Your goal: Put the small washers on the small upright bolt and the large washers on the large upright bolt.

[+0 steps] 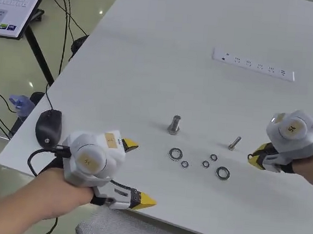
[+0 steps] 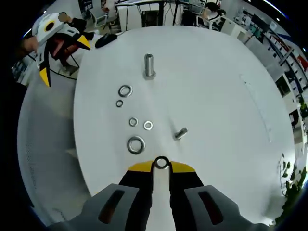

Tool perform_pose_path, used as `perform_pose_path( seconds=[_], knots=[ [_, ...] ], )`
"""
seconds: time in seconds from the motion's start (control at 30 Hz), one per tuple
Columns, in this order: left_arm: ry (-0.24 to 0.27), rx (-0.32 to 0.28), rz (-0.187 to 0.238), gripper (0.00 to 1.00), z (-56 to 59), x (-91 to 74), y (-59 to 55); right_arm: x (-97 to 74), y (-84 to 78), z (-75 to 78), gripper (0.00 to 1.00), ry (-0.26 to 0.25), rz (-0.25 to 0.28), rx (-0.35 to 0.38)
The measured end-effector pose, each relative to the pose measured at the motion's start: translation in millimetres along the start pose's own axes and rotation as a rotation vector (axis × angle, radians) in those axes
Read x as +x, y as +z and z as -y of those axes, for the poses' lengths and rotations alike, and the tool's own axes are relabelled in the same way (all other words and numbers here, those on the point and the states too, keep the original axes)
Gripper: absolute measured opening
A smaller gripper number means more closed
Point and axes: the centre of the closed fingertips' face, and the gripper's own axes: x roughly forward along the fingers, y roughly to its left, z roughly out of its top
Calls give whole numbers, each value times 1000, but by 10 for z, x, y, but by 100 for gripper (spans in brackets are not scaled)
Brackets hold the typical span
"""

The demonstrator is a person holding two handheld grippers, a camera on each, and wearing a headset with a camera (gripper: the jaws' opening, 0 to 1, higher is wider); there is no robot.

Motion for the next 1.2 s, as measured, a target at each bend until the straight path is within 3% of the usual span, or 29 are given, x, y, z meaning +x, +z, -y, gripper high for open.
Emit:
perform_pose_path(
  seconds=[0.5, 0.8, 1.2],
  knots=[
    [8, 11, -5, 77, -40, -23, 12, -36, 192, 287, 12, 9, -14, -27],
    [21, 10, 2, 77, -78, -50, 28, 98, 292, 304, 12, 20, -51, -90],
    [50, -6, 23, 84, -160, -52, 49, 197, 379, 296, 12, 44, -73, -105]
  ],
)
